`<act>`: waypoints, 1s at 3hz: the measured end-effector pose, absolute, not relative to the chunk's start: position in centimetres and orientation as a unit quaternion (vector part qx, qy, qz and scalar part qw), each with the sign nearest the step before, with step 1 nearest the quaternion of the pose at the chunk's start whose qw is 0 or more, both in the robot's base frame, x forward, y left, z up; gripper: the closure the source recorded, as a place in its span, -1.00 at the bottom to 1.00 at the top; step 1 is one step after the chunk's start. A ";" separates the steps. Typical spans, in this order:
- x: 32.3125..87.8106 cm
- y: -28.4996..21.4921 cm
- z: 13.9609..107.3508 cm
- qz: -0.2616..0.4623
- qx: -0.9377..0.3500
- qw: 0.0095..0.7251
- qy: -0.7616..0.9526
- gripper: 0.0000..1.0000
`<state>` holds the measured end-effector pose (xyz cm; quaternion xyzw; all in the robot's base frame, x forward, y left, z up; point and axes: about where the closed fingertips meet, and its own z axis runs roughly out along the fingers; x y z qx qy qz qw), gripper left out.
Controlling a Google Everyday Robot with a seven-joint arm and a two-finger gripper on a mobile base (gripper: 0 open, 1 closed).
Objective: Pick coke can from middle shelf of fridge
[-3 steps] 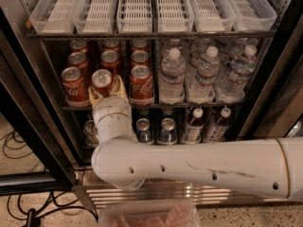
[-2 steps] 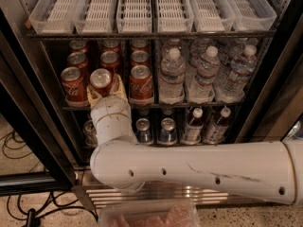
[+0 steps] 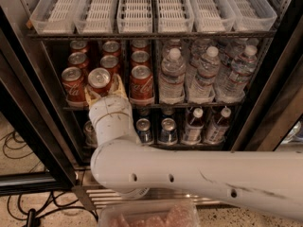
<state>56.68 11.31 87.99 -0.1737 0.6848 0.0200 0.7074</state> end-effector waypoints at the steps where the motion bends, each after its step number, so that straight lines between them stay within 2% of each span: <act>1: 55.0 10.4 87.8 0.036 -0.182 0.673 0.716 1.00; 2: 53.5 8.8 86.9 0.061 -0.181 0.634 0.750 1.00; 3: 53.5 4.8 85.6 0.068 -0.177 0.597 0.780 1.00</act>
Offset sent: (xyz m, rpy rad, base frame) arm -0.0538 -0.0452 -0.0258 0.0460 0.3532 0.0879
